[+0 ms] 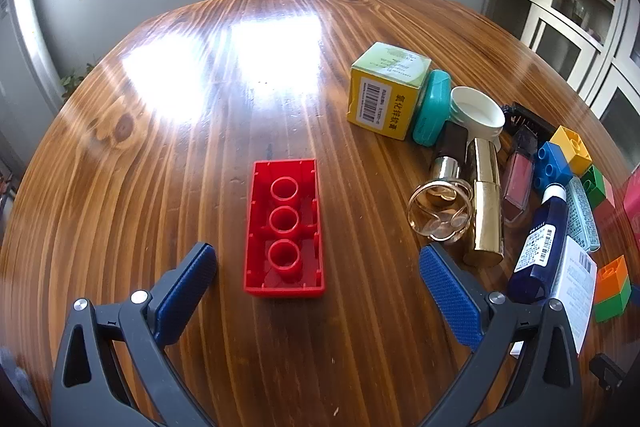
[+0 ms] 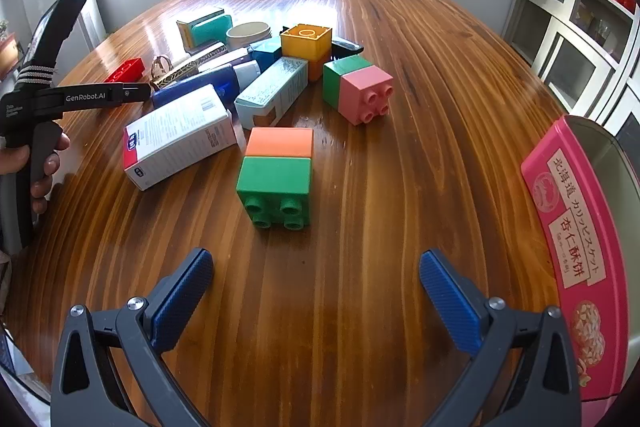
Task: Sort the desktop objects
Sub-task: 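Grasp the red brick with the left tool while the right tool grasps the orange-green brick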
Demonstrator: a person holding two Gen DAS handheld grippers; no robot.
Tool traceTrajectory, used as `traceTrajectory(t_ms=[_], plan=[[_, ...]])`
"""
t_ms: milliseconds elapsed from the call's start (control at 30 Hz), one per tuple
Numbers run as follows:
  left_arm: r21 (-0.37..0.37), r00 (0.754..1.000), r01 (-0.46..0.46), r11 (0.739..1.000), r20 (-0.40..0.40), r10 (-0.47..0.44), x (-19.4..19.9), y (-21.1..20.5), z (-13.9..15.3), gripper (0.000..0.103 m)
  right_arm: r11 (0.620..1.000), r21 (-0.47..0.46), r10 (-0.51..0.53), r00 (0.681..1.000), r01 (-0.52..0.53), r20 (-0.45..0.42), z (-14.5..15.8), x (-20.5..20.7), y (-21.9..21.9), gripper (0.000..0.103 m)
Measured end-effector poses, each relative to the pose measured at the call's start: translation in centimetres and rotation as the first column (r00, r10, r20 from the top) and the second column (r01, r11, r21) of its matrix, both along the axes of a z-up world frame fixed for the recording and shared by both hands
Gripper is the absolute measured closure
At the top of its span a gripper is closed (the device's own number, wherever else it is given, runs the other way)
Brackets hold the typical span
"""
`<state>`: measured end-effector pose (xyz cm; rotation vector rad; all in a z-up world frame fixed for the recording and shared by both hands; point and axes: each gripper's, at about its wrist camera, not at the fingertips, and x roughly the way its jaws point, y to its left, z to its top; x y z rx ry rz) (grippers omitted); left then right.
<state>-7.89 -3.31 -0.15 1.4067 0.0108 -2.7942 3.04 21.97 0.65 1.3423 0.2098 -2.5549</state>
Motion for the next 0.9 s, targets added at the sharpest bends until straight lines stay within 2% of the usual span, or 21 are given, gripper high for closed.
traceTrajectory(t_ms=[267, 333, 400, 500, 533, 567, 667, 800, 900], plan=[[-0.001, 0.999, 0.048, 0.999, 0.0, -0.048, -1.3, 0.7, 0.1, 0.001, 1.0, -0.002, -0.026, 1.0, 0.026, -0.007, 0.0, -1.0, -0.8, 0.0], [-0.001, 0.998, 0.062, 0.998, -0.015, -0.062, -1.0, 0.8, 0.3, 0.011, 0.999, -0.003, -0.034, 0.999, 0.034, -0.006, 0.0, -1.2, -0.9, 0.0], [-0.003, 0.997, 0.069, 0.998, -0.036, -0.069, -0.5, 0.9, 0.4, 0.031, 0.999, -0.003, -0.044, 0.999, 0.044, -0.003, 0.0, -1.5, -1.0, 0.0], [0.003, 0.996, 0.072, 0.997, -0.051, -0.071, -0.3, 0.5, 0.5, 0.051, 0.998, -0.002, -0.058, 0.998, 0.058, -0.001, 0.1, -2.1, -1.3, 0.0], [0.006, 0.996, 0.071, 0.997, -0.055, -0.07, -0.2, 0.4, 0.6, 0.064, 0.998, -0.002, -0.059, 0.998, 0.059, -0.002, 0.1, -2.3, -1.4, 0.0], [0.012, 0.996, 0.069, 0.998, -0.058, -0.068, -0.2, 0.1, 0.7, 0.069, 0.998, -0.002, -0.061, 0.998, 0.061, -0.004, 0.1, -2.5, -1.5, 0.0], [0.056, 0.996, 0.069, 0.996, -0.064, -0.066, 0.1, 0.0, 0.9, 0.069, 0.998, -0.003, -0.062, 0.998, 0.062, -0.014, 0.1, -3.2, -2.0, 0.002], [0.074, 0.996, 0.062, 0.995, -0.074, -0.057, 1.0, 0.2, 1.0, 0.069, 0.998, -0.009, -0.061, 0.997, 0.06, -0.037, 0.2, -2.9, -2.1, 0.01], [0.045, 0.993, 0.069, 0.997, -0.095, -0.064, 1.6, 1.2, 1.5, 0.069, 0.997, -0.015, -0.079, 0.995, 0.078, -0.054, 0.5, -2.8, -1.8, 0.027]])
